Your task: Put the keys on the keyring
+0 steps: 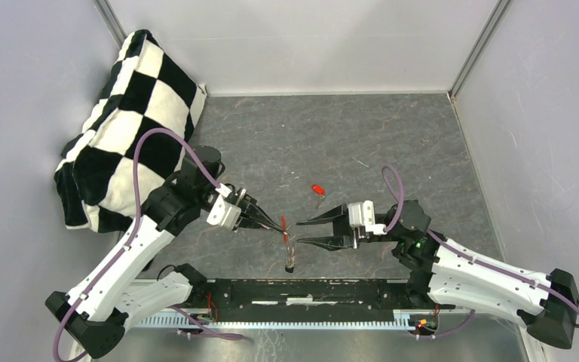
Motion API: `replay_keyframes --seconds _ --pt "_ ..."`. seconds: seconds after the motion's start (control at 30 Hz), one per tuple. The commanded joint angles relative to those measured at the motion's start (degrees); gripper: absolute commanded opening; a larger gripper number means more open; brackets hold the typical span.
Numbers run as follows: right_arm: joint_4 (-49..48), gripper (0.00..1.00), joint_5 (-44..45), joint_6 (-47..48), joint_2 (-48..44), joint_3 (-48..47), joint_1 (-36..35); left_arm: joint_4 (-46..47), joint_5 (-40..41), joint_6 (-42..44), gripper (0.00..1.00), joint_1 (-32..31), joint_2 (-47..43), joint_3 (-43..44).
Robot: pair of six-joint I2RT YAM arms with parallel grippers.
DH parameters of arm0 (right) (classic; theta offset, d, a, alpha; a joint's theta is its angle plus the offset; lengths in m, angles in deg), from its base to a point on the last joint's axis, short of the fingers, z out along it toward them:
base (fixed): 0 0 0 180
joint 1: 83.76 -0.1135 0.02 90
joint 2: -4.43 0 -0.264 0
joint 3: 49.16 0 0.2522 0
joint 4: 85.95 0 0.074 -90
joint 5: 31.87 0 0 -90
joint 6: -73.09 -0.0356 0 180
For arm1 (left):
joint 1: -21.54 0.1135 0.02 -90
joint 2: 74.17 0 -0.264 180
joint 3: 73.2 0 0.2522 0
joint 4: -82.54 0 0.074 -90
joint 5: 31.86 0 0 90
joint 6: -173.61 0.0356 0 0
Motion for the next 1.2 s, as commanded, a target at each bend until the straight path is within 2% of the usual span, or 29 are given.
replay_keyframes --seconds 0.0,0.2,0.37,0.53,0.63,0.8,0.97,1.17 --pt "-4.0 0.41 -0.1 -2.9 0.7 -1.6 0.0 1.4 0.0 3.0 0.02 -0.2 -0.4 -0.1" --pt "-2.8 0.39 1.5 -3.6 1.4 -1.9 0.0 1.4 1.2 2.8 0.02 -0.2 -0.8 -0.3" --pt "4.0 0.48 5.6 -1.8 -0.9 -2.6 0.0 1.3 3.6 2.0 0.02 -0.2 -1.3 -0.5" --pt "5.7 0.51 7.4 -1.1 -1.5 -3.2 0.0 1.4 8.8 1.7 0.02 -0.2 -1.9 -1.3" --pt "9.8 0.51 7.3 0.0 1.3 -7.0 0.0 -1.9 13.3 1.6 0.02 -0.2 -0.2 0.1" --pt "18.1 0.46 5.7 1.7 7.1 -13.6 0.0 -13.8 17.5 11.0 0.02 -0.2 3.7 4.3" --pt "26.6 0.42 6.7 4.2 10.7 -19.3 -0.1 -14.1 19.4 10.7 0.02 -0.2 3.2 4.0" --pt "36.1 0.43 7.9 4.9 14.2 -25.0 -0.1 -14.1 19.8 10.7 0.02 -0.2 2.9 3.8"
